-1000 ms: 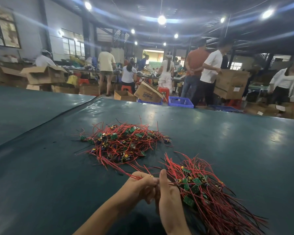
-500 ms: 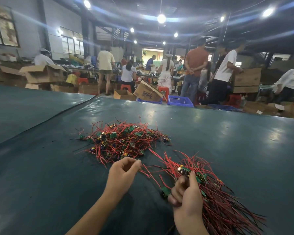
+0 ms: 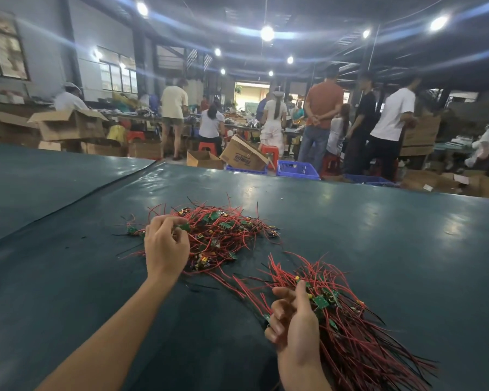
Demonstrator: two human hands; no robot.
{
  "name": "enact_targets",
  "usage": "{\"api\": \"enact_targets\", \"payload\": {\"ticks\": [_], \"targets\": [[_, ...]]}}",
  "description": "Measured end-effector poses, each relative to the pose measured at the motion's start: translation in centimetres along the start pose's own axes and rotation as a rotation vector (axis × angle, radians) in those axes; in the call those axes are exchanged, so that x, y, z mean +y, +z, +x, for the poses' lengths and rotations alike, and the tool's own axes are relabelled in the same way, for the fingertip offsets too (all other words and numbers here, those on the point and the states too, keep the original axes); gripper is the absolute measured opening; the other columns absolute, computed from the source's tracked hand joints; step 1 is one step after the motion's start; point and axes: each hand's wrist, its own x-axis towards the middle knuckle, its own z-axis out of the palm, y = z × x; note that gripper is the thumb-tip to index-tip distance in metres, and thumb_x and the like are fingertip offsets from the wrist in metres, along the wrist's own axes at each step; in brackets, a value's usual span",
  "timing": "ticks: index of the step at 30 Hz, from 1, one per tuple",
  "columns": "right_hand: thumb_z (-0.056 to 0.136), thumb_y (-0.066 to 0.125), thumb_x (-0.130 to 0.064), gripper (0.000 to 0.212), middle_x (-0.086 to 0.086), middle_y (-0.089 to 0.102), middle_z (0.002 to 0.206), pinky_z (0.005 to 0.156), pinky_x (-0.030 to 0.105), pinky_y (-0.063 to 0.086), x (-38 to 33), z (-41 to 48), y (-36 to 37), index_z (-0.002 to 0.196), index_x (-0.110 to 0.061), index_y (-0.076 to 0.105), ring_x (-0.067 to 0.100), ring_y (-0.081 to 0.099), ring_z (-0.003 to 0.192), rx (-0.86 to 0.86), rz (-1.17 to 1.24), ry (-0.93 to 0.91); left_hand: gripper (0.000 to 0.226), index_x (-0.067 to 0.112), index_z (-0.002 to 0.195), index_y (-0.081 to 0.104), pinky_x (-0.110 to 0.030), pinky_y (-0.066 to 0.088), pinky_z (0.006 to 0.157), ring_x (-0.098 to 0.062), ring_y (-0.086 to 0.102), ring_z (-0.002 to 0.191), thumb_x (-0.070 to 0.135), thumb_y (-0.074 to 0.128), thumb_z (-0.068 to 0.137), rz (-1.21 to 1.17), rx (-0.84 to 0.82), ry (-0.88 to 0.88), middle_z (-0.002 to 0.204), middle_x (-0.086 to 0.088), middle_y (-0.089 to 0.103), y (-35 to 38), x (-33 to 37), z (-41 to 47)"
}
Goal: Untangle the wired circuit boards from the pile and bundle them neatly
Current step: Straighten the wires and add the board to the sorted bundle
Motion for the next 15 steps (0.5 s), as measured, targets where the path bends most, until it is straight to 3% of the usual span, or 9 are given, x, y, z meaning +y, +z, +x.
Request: {"api": "enact_targets", "payload": {"ticks": [3, 5, 8, 12, 15], "targets": [[0.096, 0.043, -0.047, 0.049, -0.003, 0.037, 0.046, 0.034, 0.018, 0.022, 0.3, 0.0, 0.1, 0.079, -0.006, 0.062, 0.009, 0.026, 0.033, -0.016, -0.069, -0.015, 0.046, 0.007, 0.132, 0.052, -0.038, 0.033, 0.107, -0.030, 0.043, 0.126, 0.000, 0.051, 0.086, 0.144, -0.230, -0.100, 0.139, -0.011, 0.048, 0.9, -1.0, 0.6], [0.096, 0.045, -0.046, 0.047, -0.002, 0.038, 0.048, 0.035, 0.019, 0.022, 0.3, -0.1, 0.1, 0.079, -0.005, 0.063, 0.010, 0.026, 0.034, -0.026, -0.106, -0.026, 0.056, 0.007, 0.143, 0.039, -0.049, 0.038, 0.107, -0.038, 0.048, 0.122, 0.004, 0.049, 0.088, 0.198, -0.394, -0.142, 0.147, -0.015, 0.040, 1.4, -1.5, 0.8], [0.096, 0.046, -0.043, 0.045, -0.002, 0.040, 0.048, 0.036, 0.020, 0.021, 0.3, -0.2, 0.2, 0.081, -0.004, 0.063, 0.010, 0.027, 0.035, -0.038, -0.150, -0.041, 0.060, 0.009, 0.143, 0.039, -0.051, 0.043, 0.098, -0.037, 0.050, 0.115, 0.014, 0.055, 0.086, 0.269, -0.437, -0.173, 0.135, -0.015, 0.050, 1.6, -1.8, 1.2], [0.096, 0.048, -0.040, 0.042, -0.002, 0.041, 0.048, 0.035, 0.020, 0.023, 0.3, -0.2, 0.2, 0.082, -0.004, 0.063, 0.010, 0.028, 0.035, -0.043, -0.173, -0.049, 0.056, 0.012, 0.137, 0.045, -0.043, 0.052, 0.086, -0.026, 0.059, 0.097, 0.026, 0.061, 0.086, 0.253, -0.464, -0.225, 0.104, -0.004, 0.065, 1.5, -2.0, 1.5], [0.097, 0.048, -0.040, 0.042, -0.002, 0.041, 0.048, 0.036, 0.019, 0.022, 0.5, -0.3, 0.2, 0.082, -0.003, 0.063, 0.010, 0.027, 0.034, -0.046, -0.178, -0.039, 0.058, 0.013, 0.139, 0.045, -0.043, 0.053, 0.086, -0.026, 0.063, 0.098, 0.037, 0.062, 0.089, 0.226, -0.457, -0.259, 0.099, -0.004, 0.070, 1.6, -2.5, 1.0]]}}
